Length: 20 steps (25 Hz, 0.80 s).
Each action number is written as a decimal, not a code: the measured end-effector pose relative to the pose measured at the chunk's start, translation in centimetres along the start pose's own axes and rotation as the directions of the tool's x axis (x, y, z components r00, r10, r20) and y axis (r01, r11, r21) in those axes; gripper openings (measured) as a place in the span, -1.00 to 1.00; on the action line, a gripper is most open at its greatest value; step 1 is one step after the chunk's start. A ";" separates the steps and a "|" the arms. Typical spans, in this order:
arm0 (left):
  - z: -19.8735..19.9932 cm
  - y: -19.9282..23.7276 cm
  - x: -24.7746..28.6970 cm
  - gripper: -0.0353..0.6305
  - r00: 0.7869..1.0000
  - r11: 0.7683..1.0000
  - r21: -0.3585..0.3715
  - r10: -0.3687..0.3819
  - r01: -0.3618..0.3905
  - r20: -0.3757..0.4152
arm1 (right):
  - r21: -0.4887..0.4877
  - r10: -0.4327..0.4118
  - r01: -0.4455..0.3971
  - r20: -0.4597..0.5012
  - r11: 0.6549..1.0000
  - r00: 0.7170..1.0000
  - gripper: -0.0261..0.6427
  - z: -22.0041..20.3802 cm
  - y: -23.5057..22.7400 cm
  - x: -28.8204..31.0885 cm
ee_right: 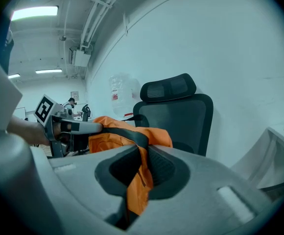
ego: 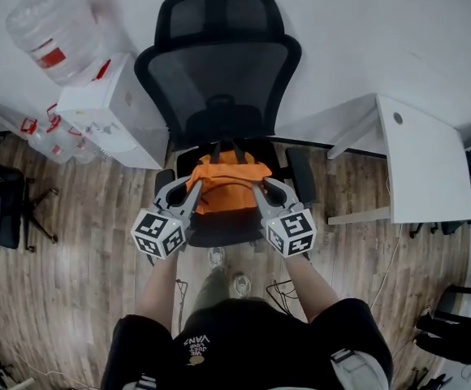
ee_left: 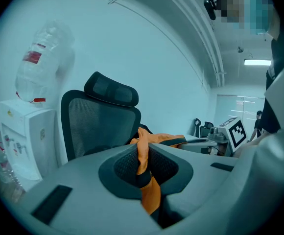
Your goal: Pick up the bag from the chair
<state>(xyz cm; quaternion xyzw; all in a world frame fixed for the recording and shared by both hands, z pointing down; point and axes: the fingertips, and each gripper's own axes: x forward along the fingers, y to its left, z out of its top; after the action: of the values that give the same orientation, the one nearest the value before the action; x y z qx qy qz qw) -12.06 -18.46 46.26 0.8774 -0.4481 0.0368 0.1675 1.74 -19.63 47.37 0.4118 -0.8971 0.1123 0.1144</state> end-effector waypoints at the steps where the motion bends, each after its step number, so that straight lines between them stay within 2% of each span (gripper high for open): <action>1: 0.3 -0.2 -0.2 -0.76 1.000 1.000 0.005 0.000 0.000 0.003 | -0.004 0.001 -0.001 0.002 1.000 1.000 -0.82 0.3 0.2 -0.2; 20: 6.1 -3.9 -3.0 -0.76 0.996 0.998 0.062 -0.019 0.014 0.083 | -0.055 0.009 -0.004 0.074 0.998 0.997 -0.83 6.0 1.6 -4.5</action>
<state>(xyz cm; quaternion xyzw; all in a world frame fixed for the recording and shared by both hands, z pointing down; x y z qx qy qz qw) -11.21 -16.01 38.84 0.8865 -0.4462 0.0125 0.1219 2.68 -17.14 40.14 0.4095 -0.9047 0.0727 0.0919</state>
